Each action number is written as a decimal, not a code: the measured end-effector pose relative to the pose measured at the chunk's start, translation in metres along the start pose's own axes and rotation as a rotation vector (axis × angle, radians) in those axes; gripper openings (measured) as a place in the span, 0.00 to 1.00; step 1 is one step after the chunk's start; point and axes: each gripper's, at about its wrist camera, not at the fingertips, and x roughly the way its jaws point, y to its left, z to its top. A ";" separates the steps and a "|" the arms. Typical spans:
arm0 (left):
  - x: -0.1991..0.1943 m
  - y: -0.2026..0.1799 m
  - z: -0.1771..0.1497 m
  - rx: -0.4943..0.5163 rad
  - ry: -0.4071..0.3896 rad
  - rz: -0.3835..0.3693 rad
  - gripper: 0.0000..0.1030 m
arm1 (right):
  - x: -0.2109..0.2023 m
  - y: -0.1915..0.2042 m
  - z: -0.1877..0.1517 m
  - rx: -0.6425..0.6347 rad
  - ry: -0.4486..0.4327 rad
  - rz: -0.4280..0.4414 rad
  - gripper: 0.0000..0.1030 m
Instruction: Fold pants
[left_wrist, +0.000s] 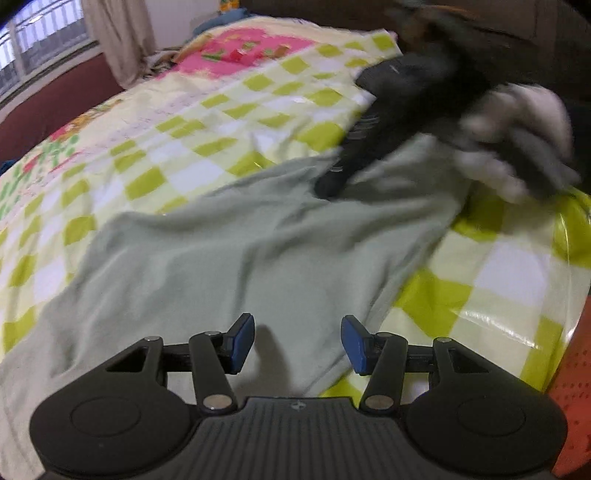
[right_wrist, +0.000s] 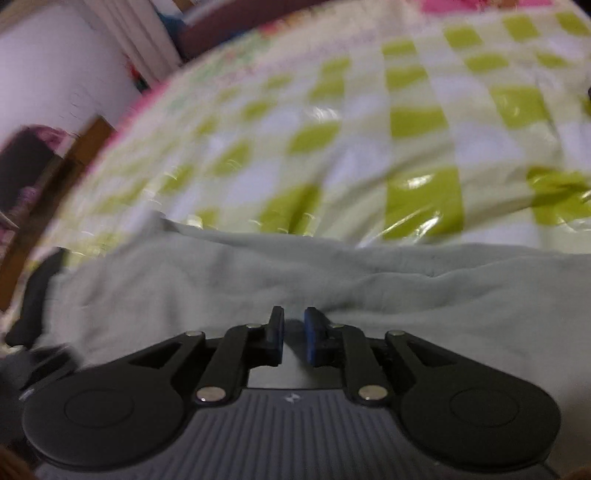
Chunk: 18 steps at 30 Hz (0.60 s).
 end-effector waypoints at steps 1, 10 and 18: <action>0.005 -0.002 -0.002 0.004 0.018 -0.001 0.63 | 0.002 -0.008 0.008 0.028 -0.023 -0.012 0.00; -0.007 0.001 0.002 -0.015 -0.024 -0.024 0.65 | -0.050 0.018 0.001 -0.029 -0.090 0.105 0.14; 0.009 -0.028 0.003 0.087 0.051 -0.070 0.65 | -0.010 -0.012 -0.003 0.112 -0.070 -0.021 0.00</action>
